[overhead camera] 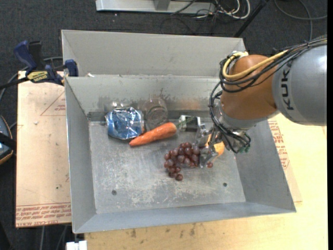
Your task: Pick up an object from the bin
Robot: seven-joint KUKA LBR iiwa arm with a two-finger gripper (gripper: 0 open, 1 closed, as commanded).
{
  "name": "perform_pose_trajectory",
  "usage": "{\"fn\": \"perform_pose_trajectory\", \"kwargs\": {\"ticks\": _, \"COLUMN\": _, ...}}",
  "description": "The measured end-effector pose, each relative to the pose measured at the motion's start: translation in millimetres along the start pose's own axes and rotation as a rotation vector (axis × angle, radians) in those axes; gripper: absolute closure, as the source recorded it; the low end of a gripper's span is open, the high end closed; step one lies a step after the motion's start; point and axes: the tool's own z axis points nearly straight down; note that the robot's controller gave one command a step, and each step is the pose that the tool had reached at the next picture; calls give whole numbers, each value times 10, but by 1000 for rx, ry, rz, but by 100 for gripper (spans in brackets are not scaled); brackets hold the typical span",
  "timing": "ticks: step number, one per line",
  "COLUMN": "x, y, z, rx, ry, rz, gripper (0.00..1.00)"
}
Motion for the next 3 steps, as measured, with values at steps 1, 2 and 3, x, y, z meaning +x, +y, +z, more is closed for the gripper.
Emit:
{"fn": "perform_pose_trajectory", "kwargs": {"ticks": 1, "x": 3, "y": 3, "z": -111, "rx": 0, "ry": 2, "rz": 0, "gripper": 100}}
{"fn": "perform_pose_trajectory", "kwargs": {"ticks": 2, "x": 4, "y": 5, "z": -235, "rx": -1, "ry": 2, "rz": 0, "gripper": 100}}
{"fn": "perform_pose_trajectory", "kwargs": {"ticks": 3, "x": -1, "y": 3, "z": -337, "rx": 0, "ry": 0, "rz": 1, "gripper": 100}}
